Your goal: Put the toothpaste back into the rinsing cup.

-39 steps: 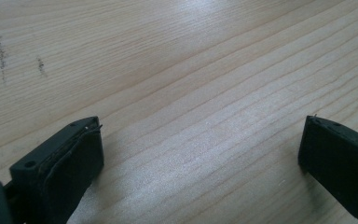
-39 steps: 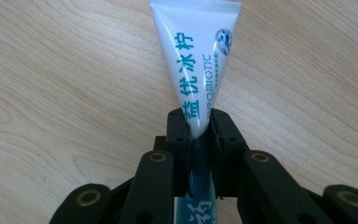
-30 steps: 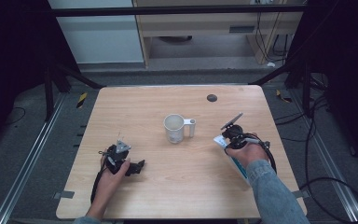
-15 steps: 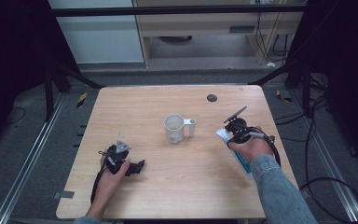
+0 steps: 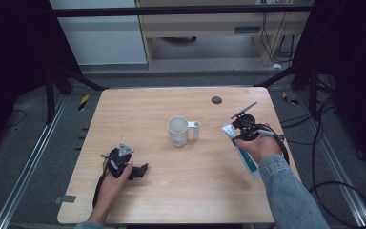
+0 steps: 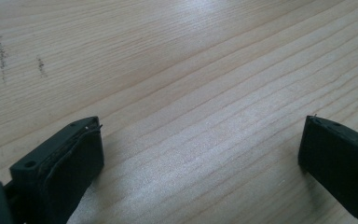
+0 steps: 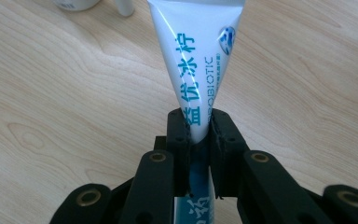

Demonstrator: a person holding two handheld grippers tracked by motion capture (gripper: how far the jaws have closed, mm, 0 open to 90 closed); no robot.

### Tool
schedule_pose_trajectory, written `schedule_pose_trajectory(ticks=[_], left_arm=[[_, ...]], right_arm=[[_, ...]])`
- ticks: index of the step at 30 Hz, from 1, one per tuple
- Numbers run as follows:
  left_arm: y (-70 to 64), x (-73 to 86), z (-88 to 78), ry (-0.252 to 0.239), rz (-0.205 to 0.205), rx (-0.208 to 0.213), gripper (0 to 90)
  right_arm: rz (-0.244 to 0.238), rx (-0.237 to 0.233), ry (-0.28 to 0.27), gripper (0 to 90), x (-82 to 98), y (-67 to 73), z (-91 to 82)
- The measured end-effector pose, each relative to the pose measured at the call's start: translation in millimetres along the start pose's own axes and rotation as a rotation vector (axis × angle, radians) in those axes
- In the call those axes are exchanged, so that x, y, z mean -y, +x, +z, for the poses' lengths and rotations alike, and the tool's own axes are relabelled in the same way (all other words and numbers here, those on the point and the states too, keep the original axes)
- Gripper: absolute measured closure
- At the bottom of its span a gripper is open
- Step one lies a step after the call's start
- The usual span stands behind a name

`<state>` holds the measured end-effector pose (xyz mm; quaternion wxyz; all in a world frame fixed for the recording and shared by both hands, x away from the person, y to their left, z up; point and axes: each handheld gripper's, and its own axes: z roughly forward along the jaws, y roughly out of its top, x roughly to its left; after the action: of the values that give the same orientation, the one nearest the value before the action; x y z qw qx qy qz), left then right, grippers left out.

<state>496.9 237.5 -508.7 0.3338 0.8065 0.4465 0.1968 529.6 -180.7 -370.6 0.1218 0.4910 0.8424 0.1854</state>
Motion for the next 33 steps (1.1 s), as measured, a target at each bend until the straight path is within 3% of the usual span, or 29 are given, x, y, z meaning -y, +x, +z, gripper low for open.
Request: schedule_pose_trajectory(ticks=[22,33], left_arm=[[0.0,0.0,0.0,0.000,0.000,0.000,0.0],[0.0,0.0,0.0,0.000,0.000,0.000,0.0]], right_arm=[[-0.029,-0.031,-0.085,80.1,-16.8,15.5,-7.1],[-0.029,-0.038,-0.144,80.6,-19.6,19.0,-19.4]])
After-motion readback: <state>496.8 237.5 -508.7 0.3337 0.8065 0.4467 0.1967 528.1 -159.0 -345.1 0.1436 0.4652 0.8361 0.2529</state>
